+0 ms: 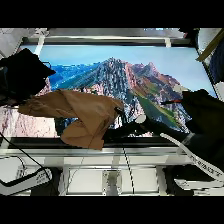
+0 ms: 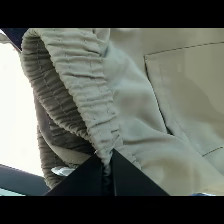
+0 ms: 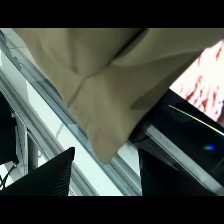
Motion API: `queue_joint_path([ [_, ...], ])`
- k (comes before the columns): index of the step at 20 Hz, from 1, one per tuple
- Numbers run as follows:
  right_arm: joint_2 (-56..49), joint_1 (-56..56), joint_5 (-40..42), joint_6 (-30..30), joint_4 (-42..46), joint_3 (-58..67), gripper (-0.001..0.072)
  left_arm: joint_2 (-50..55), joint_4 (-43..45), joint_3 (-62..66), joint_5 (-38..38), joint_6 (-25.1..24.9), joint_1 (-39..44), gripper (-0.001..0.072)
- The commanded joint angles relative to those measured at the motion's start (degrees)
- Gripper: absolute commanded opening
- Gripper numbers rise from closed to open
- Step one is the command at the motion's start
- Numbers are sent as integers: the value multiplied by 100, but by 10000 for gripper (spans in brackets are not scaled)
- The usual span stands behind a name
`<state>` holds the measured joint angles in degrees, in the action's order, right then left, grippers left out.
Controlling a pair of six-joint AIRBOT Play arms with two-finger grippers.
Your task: Fold the clothes and pants, and hang the long-sleeved shirts on hangers.
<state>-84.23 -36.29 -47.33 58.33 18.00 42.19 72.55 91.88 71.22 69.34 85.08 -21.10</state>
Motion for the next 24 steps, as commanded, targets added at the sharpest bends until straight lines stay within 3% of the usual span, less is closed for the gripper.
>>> queue_joint_path([
  [1, -466, -17, -39, -98, -140, 378, 454, 0, 9, -2, 13, -2, -7, 19],
  [9, -605, 35, -122, 426, 813, 568, 454, 0, 9, -2, 11, -2, -7, 19],
  [17, -879, -509, 129, 538, 254, 570, 444, 0, 7, -2, -7, -2, -7, 19],
  [19, -887, -660, 127, 503, 68, 575, 319, 0, 7, -2, -9, -2, -7, 19],
  [21, -885, -688, 101, 507, -4, 688, 121, 0, 9, -2, -9, -2, -7, 19],
  [22, -885, -675, 111, 507, 7, 813, 59, 0, 9, -2, -9, -2, -7, 19],
  [24, -844, -546, 13, 507, 57, 1165, 15, 0, 15, -2, 0, -4, -7, 19],
])
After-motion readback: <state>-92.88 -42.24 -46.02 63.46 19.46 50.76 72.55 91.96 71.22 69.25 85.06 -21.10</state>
